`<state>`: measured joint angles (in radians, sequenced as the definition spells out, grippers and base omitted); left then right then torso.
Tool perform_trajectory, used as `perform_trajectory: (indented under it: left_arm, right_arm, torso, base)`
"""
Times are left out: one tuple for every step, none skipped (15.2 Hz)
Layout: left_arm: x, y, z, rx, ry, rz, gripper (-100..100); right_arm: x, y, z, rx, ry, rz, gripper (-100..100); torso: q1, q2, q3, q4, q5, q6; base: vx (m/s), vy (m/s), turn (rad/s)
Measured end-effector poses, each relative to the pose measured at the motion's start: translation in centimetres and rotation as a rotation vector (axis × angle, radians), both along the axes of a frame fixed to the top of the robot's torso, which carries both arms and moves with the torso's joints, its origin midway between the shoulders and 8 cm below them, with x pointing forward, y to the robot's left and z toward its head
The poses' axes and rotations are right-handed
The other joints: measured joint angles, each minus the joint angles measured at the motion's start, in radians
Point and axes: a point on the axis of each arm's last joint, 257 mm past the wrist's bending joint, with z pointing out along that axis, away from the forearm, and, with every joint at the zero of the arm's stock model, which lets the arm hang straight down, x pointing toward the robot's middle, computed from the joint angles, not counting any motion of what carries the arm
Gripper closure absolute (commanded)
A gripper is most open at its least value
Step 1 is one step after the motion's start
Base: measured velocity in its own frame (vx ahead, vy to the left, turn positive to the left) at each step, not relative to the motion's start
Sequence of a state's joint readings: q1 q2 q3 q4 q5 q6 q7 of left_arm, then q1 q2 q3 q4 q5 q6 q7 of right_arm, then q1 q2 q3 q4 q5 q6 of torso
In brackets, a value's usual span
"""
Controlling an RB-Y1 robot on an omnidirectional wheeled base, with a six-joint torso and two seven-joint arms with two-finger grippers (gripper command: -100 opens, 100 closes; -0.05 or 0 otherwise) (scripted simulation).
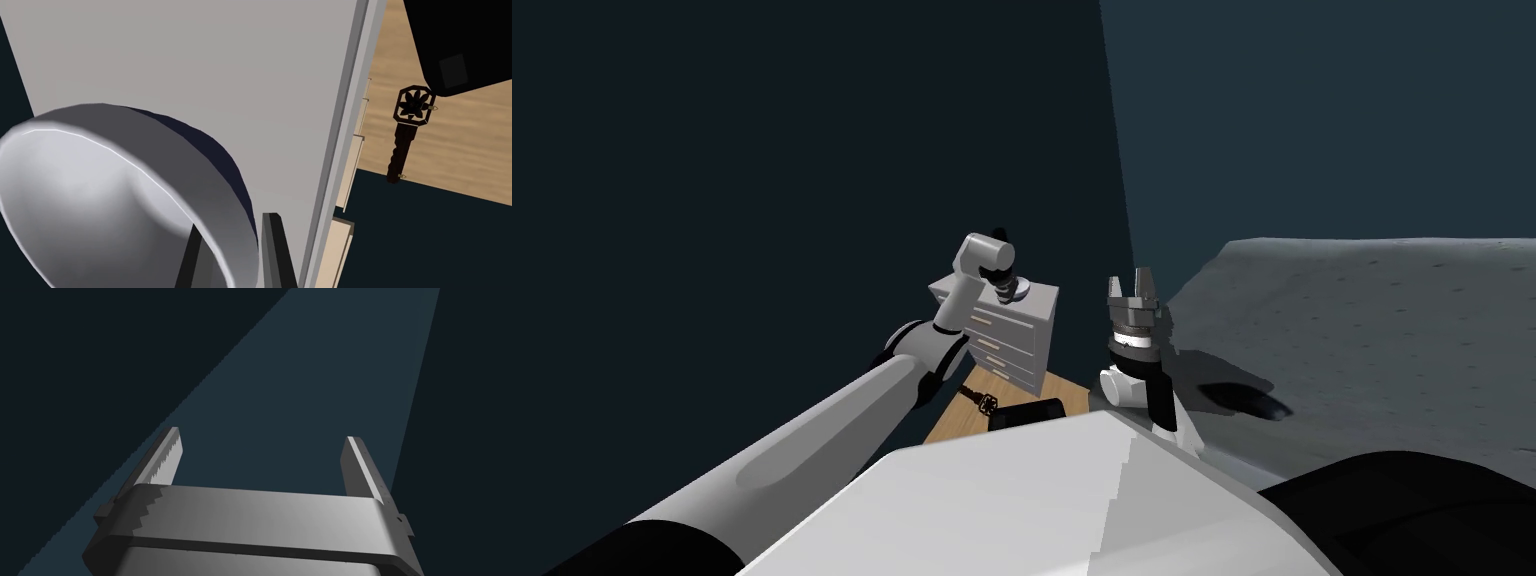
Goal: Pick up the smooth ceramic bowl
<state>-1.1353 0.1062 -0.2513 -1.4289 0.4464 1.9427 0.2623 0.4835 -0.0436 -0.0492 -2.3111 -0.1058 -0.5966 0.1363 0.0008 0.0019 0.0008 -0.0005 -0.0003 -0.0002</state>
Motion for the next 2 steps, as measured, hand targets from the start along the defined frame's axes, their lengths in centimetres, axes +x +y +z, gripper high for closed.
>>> perform_trajectory:
  left_arm:
    - [-0.35,-0.17,0.3,0.001,0.001,-0.003,100]
    - [-0.72,-0.29,0.56,0.002,0.002,-0.006,100]
  right_arm:
    - [0.0,0.0,0.0,0.0,0.0,0.0,0]
    - [0.0,0.0,0.0,0.0,0.0,0.0,0]
  torso:
    - [0.0,0.0,0.0,0.0,0.0,0.0]
    - [0.0,0.0,0.0,0.0,0.0,0.0]
  base:
    - [0.031,0.001,0.035]
    - [0.018,0.001,0.012]
